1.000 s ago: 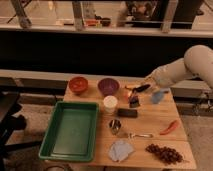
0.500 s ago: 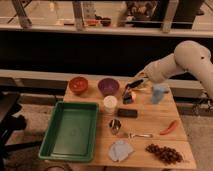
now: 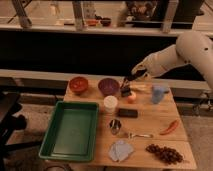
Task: Wipe purple bowl with brush
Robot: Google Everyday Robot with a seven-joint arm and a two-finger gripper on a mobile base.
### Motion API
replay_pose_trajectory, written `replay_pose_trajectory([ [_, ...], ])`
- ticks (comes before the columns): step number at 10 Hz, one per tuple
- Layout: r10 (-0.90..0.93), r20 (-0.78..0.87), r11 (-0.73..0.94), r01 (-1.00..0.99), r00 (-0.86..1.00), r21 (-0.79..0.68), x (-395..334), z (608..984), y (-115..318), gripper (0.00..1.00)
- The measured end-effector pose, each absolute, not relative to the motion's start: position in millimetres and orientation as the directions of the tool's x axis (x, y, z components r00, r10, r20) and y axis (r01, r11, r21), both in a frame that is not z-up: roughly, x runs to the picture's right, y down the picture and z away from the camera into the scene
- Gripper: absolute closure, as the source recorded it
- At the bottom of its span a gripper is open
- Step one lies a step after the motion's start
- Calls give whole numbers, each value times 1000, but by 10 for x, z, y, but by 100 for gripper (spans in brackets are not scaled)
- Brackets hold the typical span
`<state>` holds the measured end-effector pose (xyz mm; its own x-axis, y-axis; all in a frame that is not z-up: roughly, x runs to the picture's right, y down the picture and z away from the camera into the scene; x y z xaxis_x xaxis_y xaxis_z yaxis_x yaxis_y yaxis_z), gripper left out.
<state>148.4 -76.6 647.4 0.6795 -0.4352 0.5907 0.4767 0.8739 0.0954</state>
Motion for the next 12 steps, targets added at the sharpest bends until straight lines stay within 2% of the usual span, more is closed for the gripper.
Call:
replay_pose_trajectory([
  [5,-461,612,862,487,642,139,1312,6803,-718,100],
  [12,-499,637,842,503,587,196,1108,7003,-828,100],
])
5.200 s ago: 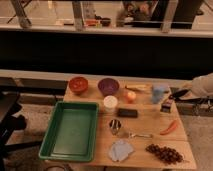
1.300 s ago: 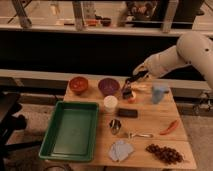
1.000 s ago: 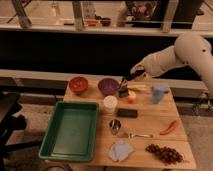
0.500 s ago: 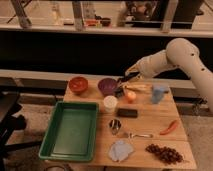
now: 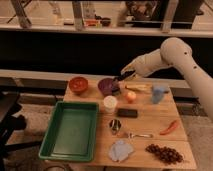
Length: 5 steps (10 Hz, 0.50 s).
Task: Wipe purple bowl with brush
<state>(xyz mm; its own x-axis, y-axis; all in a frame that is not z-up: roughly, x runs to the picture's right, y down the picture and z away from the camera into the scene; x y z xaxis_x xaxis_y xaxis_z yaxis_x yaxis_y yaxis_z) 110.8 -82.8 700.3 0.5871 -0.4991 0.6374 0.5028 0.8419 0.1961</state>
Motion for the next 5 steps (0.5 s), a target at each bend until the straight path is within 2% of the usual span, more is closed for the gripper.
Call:
replay_pose_trajectory([
  [5,-501,630,849,478,594,225,1154,7249,-964,100],
])
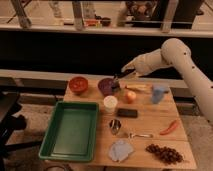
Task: Wipe purple bowl with brush
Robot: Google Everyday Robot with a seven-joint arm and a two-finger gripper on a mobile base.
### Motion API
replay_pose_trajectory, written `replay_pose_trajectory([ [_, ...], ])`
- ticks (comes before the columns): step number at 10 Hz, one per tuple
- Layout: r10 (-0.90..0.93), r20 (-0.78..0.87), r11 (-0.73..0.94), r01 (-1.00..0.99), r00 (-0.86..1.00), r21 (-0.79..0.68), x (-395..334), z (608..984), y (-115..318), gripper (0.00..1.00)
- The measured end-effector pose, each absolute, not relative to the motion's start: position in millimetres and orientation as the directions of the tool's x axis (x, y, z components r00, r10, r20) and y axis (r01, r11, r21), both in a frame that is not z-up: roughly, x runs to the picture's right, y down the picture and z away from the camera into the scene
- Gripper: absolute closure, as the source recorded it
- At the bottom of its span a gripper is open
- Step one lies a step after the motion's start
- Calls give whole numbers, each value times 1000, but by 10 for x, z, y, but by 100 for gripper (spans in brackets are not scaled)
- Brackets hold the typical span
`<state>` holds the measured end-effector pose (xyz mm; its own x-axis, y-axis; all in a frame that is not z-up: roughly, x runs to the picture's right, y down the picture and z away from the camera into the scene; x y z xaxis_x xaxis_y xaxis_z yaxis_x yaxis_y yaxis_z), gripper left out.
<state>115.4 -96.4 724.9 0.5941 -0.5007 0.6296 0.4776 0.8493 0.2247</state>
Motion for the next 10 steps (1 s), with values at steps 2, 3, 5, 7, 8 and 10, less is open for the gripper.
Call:
replay_pose_trajectory([
  [2,-503,617,849,479,605,223,1138,7330,-981,100],
  [3,-503,614,849,482,608,218,1118,7360,-977,100],
  [5,-516,619,837,502,593,217,976,7533,-944,100],
  [7,-522,614,833,509,592,217,984,7631,-946,100],
  [8,-523,613,832,512,593,214,983,7663,-944,100],
  [10,-523,612,829,519,593,207,959,7748,-921,100],
])
